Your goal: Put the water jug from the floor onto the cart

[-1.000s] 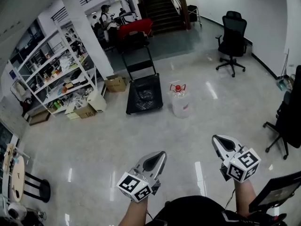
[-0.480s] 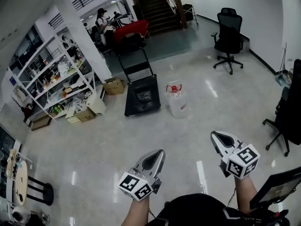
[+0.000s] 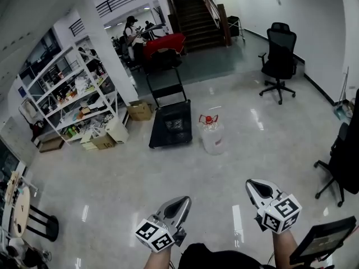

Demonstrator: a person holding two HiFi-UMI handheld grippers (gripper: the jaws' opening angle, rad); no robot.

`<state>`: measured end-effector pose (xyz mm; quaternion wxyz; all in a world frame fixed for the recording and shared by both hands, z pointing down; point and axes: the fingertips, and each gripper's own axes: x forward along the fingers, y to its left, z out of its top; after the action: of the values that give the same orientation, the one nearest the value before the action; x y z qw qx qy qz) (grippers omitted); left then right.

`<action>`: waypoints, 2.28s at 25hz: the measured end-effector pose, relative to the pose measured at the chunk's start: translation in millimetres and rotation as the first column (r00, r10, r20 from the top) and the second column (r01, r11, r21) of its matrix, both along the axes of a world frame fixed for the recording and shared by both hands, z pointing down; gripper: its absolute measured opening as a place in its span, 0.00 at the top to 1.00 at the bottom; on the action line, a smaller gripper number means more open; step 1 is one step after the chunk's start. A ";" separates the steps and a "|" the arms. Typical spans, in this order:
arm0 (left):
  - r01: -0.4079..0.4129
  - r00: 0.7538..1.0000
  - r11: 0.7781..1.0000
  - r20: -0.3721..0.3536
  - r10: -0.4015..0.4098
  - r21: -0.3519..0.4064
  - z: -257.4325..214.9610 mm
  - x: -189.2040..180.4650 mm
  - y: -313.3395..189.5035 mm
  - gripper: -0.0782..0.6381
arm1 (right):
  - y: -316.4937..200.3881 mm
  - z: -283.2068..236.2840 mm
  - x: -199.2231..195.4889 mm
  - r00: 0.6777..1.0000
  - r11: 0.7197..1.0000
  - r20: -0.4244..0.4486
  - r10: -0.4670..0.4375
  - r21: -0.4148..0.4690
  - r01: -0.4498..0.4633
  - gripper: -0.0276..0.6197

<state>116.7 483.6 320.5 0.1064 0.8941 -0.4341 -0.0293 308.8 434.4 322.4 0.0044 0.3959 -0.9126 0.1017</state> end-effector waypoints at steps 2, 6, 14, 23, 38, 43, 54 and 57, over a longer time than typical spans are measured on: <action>-0.010 1.000 1.000 0.015 0.010 -0.005 4.6 0.0 -8.5 0.89 | -10.1 2.9 0.0 1.000 1.000 0.005 0.004 -0.004 -0.004 0.95; -0.032 0.998 0.999 0.044 0.032 -0.015 17.5 -6.6 -43.1 0.89 | -47.1 11.6 -11.4 1.000 1.000 -0.006 0.001 -0.020 -0.001 0.95; -0.037 0.999 0.999 -0.037 0.037 -0.002 14.2 -43.3 -153.0 0.89 | -139.7 -1.2 -50.4 0.998 0.999 -0.054 0.028 0.018 -0.027 0.95; -0.055 0.998 0.997 -0.032 0.057 0.057 12.9 -116.4 -281.1 0.89 | -263.5 -5.2 -111.4 0.996 0.997 -0.051 0.073 0.008 -0.073 0.95; -0.018 1.000 0.999 0.001 0.018 0.040 6.8 -148.5 -473.3 0.89 | -472.9 -1.3 -157.6 1.000 1.000 -0.025 0.019 -0.005 -0.020 0.95; 0.005 0.999 1.000 0.033 -0.006 0.026 1.3 -133.4 -564.8 0.89 | -564.3 -4.2 -141.2 1.000 1.000 0.003 0.016 -0.007 -0.016 0.95; 0.023 0.998 1.000 0.066 -0.023 -0.009 13.7 -132.9 -702.5 0.89 | -711.9 20.3 -130.4 0.999 0.997 0.005 0.041 -0.062 -0.041 0.95; 0.030 0.998 0.999 0.062 -0.028 -0.018 26.1 -143.1 -738.1 0.89 | -746.4 35.8 -134.0 0.996 0.993 -0.041 0.082 -0.083 -0.085 0.95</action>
<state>-26.5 -254.5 346.6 0.1008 0.8871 -0.4504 0.0010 174.8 -312.0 358.2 0.0343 0.4352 -0.8898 0.1330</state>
